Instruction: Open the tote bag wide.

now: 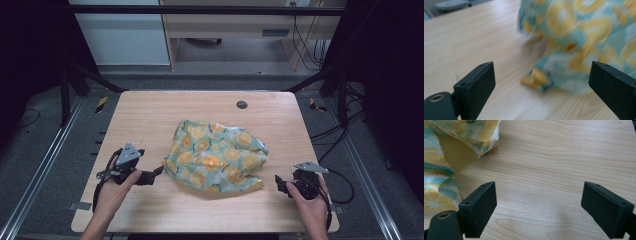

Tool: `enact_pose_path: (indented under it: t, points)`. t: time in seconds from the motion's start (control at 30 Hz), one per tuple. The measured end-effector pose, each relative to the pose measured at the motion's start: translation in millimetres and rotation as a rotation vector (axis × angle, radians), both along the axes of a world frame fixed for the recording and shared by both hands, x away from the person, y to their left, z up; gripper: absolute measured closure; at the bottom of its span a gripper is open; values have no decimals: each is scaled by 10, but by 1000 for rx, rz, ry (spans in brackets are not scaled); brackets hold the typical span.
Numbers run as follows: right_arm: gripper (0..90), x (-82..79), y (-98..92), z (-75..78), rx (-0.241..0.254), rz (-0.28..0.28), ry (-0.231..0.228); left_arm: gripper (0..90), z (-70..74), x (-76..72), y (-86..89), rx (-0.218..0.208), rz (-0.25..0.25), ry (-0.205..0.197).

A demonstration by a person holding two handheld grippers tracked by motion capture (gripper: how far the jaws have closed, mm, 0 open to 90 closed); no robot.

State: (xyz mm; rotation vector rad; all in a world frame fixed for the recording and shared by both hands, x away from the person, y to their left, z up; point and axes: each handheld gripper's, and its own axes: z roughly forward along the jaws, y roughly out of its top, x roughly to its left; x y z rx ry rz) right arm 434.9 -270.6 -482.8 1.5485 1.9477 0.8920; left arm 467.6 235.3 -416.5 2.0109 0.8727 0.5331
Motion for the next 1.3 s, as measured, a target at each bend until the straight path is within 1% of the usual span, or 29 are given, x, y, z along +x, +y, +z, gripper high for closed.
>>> enact_pose_path:
  t: [0.03, 0.1, 0.13, 0.17, 0.2, 0.23, 0.27, 0.3, 0.33, 0.37, 0.43, 0.5, 0.53, 0.57, 0.6, 0.63, 0.67, 0.7, 0.73, 0.77, 0.9, 0.93, 0.97, 1.1, 1.13, 1.17, 1.2, 1.23, 1.3]
  points:
    - [133, 0, 0, 0, 0, 0, 0, 64, 0, 0, 0, 0, 0, 0]
    - [133, 1, 5, 6, 5, -1, -1, 64, 165, 111, -169, 41, -35, 1]
    - [133, 1, 4, 5, 5, 3, -6, 64, 253, 177, -254, 53, -44, 2]
    - [133, 0, 4, 4, 3, 7, -7, 64, 339, 248, -339, 62, -55, 0]
    - [133, -3, 12, 4, 9, 5, -6, 64, 487, 400, -497, 80, -68, -5]
    - [133, -3, 12, 4, 9, 5, -6, 64, 487, 400, -497, 80, -68, -5]
    - [133, -6, 19, 9, 17, 7, -6, 68, 547, 481, -566, 103, -74, -5]
    - [134, -4, 19, 10, 14, 13, -9, 78, 591, 558, -636, 114, -75, -3]
    - [133, -4, 25, 13, 15, 15, -10, 85, 644, 706, -750, 131, -85, 24]
    - [133, -4, 25, 13, 15, 15, -10, 86, 644, 706, -750, 131, -85, 24]
    - [134, -4, 42, 20, 17, 19, -10, 94, 662, 838, -840, 145, -93, 48]
    - [133, 6, 69, 18, 15, 31, -12, 114, 650, 966, -917, 176, -97, 78]
    - [133, 10, 72, 17, 10, 38, -14, 114, 631, 1076, -983, 212, -90, 94]
    - [133, 10, 72, 17, 10, 38, -14, 118, 631, 1076, -983, 212, -90, 94]
    - [133, 11, 84, 21, 11, 40, -11, 124, 613, 1170, -1030, 228, -78, 107]
    - [133, 11, 84, 21, 11, 40, -11, 123, 613, 1170, -1030, 228, -78, 107]
    - [133, 11, 85, 21, 10, 41, -11, 123, 608, 1215, -1047, 232, -74, 116]
    - [133, 13, 85, 20, 7, 40, -13, 123, 601, 1259, -1058, 231, -70, 126]
    - [133, 15, 80, 20, 6, 43, -17, 123, 583, 1346, -1070, 229, -66, 153]
    - [133, 15, 80, 20, 6, 43, -17, 124, 583, 1346, -1070, 229, -66, 153]
    - [133, 14, 90, 26, 10, 48, -14, 136, 523, 1455, -1081, 225, -52, 176]
    - [133, 12, 96, 29, 10, 45, -16, 136, 484, 1490, -1075, 244, -55, 196]
    - [133, 12, 96, 29, 10, 45, -16, 137, 484, 1490, -1075, 244, -55, 196]
    - [134, 18, 106, 25, 8, 46, -16, 158, 402, 1546, -1056, 230, -48, 233]
    - [133, 15, 109, 29, 5, 47, -17, 184, 364, 1555, -1059, 217, -54, 248]
    - [133, 15, 109, 29, 5, 47, -17, 202, 364, 1555, -1059, 217, -54, 248]
    - [134, 12, 112, 33, 7, 45, -17, 225, 334, 1557, -1067, 202, -59, 262]
    - [134, 12, 112, 33, 7, 45, -17, 239, 334, 1557, -1067, 202, -59, 262]
    - [134, 11, 112, 34, 7, 44, -18, 256, 307, 1558, -1084, 207, -76, 284]
